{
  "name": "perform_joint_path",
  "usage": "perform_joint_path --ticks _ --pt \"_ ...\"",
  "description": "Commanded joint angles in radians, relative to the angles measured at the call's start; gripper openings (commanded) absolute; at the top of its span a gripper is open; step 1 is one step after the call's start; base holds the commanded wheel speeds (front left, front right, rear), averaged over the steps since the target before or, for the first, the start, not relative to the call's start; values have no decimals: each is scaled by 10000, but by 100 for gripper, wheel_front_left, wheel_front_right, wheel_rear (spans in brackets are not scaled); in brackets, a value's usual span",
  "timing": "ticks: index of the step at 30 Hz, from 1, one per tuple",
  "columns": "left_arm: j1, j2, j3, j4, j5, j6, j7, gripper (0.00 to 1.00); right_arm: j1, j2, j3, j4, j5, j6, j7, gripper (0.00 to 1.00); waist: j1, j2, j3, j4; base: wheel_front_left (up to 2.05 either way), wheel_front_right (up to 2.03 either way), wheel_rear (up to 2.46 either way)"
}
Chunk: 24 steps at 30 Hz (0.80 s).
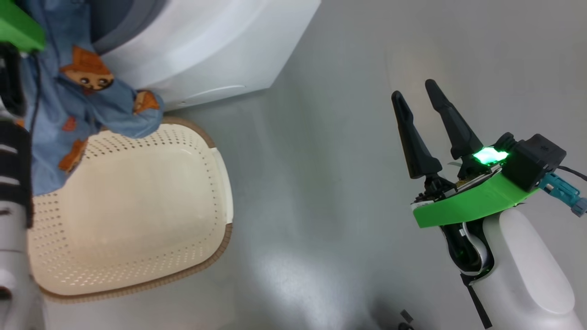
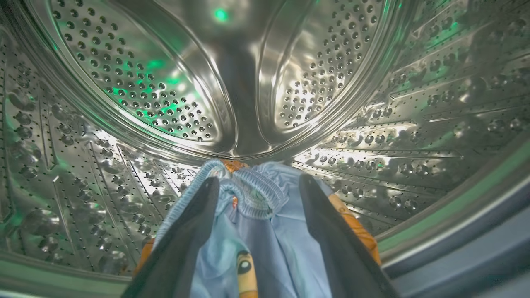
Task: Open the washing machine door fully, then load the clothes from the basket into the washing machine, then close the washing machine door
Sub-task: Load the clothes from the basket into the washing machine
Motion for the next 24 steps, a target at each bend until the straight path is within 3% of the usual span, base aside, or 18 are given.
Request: perform_joint_path --ticks 1,12,24 --pt "334 309 77 -388 126 -22 -52 100 286 -50 90 -193 2 16 -48 100 0 0 -241 239 0 0 0" --pt "2167 -81 22 -1734 41 -56 -53 100 514 -22 118 -52 89 16 -48 100 0 0 -956 727 0 0 0" --pt "5402 -199 358 -5130 -157 115 -53 100 619 -96 63 -39 153 16 -48 100 0 0 -1199 896 0 0 0"
